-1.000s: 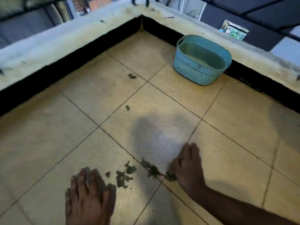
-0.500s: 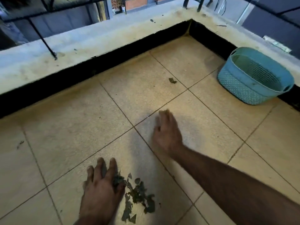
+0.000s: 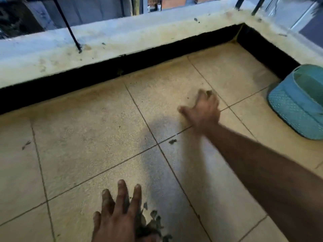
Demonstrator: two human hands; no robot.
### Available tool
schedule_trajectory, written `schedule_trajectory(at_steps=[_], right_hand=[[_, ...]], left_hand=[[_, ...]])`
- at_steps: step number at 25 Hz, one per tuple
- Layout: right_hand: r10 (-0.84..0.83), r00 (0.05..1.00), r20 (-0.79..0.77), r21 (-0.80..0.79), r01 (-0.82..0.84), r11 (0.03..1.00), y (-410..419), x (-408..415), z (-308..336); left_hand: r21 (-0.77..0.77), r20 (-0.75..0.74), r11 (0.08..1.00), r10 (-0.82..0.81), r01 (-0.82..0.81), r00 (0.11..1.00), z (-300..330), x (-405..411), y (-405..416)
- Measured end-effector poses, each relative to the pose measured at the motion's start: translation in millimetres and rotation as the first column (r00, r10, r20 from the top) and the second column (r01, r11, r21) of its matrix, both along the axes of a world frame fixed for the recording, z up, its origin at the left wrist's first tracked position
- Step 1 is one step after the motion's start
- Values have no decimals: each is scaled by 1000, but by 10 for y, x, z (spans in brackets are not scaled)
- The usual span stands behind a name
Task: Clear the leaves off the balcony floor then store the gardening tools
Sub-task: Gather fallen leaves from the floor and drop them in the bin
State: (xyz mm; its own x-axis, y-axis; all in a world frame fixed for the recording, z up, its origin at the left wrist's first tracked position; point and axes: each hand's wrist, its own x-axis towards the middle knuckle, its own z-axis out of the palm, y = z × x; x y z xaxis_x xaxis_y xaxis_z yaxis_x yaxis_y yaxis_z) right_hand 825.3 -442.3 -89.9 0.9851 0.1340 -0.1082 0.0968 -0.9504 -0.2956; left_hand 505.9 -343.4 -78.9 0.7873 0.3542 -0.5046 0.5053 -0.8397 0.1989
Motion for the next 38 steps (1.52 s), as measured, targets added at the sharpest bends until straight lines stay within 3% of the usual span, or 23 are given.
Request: schedule_trajectory(at_steps=[3,4,5,8,10,12,14,16,17,20,22,23,25,27,28,30,34,38], right_hand=[[31,978,-208,-125,-58,990,-27,635,21],[67,964,-257,-117,-100,988,-51,744,3],[86,956,-280,-91,-116,989,-78,795,-21],[39,980,-194,-9,-41,999,-30,559,-156],[27,997,-75,35,-25,999,66,107,-234],[62,998,-17,130,-59,990,207,-511,-251],[252,963,-97,230,-225,947,354,-1245,-246],[518,844,-138,284,-467,837,400,-1995,-187],[572,809,-132,303,-517,801,373,-2174,-145],[438,898,-54,193,-421,887,213,-1947,-188],[300,943,-147,59,-294,954,163,-1784,-137],[314,929,-196,20,-317,948,222,-1885,-117],[546,802,-244,2,-563,827,418,-2385,-120],[750,560,-352,118,-768,629,676,-3002,61],[786,468,-405,207,-790,577,848,-3194,183],[849,408,-335,300,-808,507,1170,-3327,261],[780,606,-155,209,-752,626,2238,-3013,172],[781,596,-185,79,-783,617,3274,-2802,12]], left_hand=[[-94,-152,995,32,-47,988,8,-19,-95],[-85,-127,996,-7,-4,992,64,32,-79],[-109,-195,992,40,-62,980,116,81,-59],[-91,-179,996,-29,13,983,-1,13,-21],[-161,-230,985,26,-65,973,-22,-10,10],[-124,-134,992,-5,-12,991,-46,-88,64],[-148,-132,989,-24,4,991,4,-93,111],[-108,-87,993,-51,42,995,85,-148,146],[-88,-56,994,-69,64,996,109,-194,185],[-32,44,999,-21,22,999,117,-510,447],[10,135,1000,-28,27,990,69,-799,672],[-22,141,1000,-15,18,990,59,-967,795],[-41,146,999,-7,13,989,56,-1316,1011],[-26,142,1000,2,1,990,80,-1673,1246],[-13,159,999,35,-33,987,155,-1840,1373],[52,203,987,140,-153,969,264,-2111,1603],[82,134,899,417,-429,899,316,-2590,1964],[64,58,769,633,-636,772,213,-2854,2088]])
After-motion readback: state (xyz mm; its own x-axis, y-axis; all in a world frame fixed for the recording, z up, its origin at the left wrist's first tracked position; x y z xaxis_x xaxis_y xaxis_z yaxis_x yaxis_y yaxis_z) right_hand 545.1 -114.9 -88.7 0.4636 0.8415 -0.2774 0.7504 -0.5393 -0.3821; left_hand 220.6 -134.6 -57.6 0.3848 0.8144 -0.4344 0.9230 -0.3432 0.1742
